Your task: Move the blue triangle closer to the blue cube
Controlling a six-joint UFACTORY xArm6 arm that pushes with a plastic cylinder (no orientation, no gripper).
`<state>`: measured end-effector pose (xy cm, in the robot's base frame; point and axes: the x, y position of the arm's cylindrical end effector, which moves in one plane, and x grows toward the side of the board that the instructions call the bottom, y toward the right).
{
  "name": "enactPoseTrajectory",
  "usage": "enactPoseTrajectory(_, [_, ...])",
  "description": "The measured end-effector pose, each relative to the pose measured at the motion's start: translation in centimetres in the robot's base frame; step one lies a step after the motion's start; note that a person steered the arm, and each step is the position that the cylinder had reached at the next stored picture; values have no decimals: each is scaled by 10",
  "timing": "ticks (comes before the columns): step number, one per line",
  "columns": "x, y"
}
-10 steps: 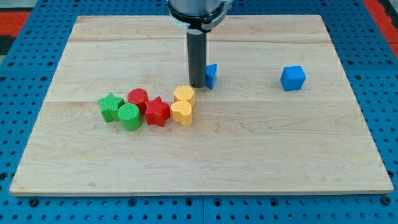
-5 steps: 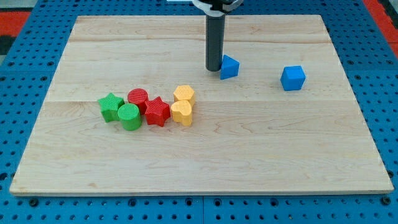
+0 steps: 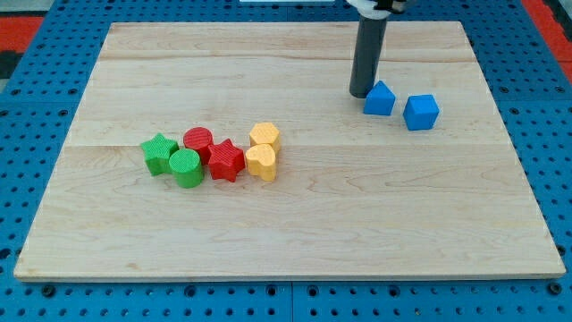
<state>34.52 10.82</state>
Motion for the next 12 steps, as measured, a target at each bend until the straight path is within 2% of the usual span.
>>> enactPoseTrajectory(7, [-6, 21])
enactPoseTrajectory(10, [17, 21])
enactPoseTrajectory(11, [7, 19])
enactPoseTrajectory(12, [-27, 27])
